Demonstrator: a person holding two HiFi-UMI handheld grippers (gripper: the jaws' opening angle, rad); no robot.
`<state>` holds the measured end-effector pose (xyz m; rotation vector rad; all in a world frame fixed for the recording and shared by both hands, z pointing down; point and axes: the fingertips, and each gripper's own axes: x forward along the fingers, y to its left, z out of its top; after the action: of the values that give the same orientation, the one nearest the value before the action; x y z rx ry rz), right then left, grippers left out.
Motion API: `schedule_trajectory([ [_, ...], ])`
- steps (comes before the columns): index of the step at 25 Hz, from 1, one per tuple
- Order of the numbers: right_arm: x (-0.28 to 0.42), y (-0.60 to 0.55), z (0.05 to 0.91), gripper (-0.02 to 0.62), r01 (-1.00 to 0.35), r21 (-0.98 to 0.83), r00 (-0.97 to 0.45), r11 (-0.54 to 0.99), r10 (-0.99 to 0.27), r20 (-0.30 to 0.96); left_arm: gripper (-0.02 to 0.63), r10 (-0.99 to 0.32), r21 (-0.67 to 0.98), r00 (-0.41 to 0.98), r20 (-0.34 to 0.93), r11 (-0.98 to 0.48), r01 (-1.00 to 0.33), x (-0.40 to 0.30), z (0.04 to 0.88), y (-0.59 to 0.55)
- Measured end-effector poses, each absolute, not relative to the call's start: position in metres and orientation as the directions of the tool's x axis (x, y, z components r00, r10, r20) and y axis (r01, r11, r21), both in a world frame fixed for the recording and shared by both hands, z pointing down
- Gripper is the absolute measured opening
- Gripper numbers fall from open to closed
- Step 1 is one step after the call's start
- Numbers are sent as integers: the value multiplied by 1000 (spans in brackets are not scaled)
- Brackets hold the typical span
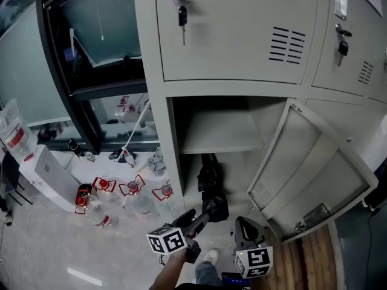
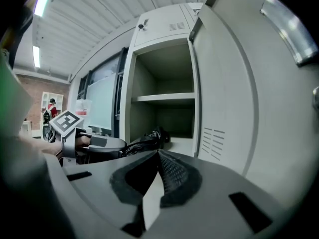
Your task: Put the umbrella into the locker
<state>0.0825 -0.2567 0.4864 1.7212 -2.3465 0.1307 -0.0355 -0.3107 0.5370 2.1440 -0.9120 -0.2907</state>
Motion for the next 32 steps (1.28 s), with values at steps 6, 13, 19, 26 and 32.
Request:
schedule_trajectory([
  [6, 79, -240, 482, 0, -948, 79, -285, 309, -933, 221, 34, -746, 623, 664, 48, -498, -604, -49, 514, -290],
  [13, 74, -227, 481, 0, -945, 73, -298, 320, -930, 215, 16, -731, 519, 680, 53, -562, -644, -45, 501, -274],
  [19, 73, -221, 482, 0, -945, 64, -300, 319, -930, 212, 17, -698, 513, 713, 61, -591, -622, -40, 500, -268],
  [26, 72, -217, 483, 0, -947, 67, -295, 316, -930, 219, 17, -687, 437, 722, 87, -625, -647, -35, 497, -263],
  [32, 69, -214, 475, 0, -940, 73, -313, 333, -928, 202, 17, -681, 536, 730, 59, -595, -599, -40, 496, -260],
])
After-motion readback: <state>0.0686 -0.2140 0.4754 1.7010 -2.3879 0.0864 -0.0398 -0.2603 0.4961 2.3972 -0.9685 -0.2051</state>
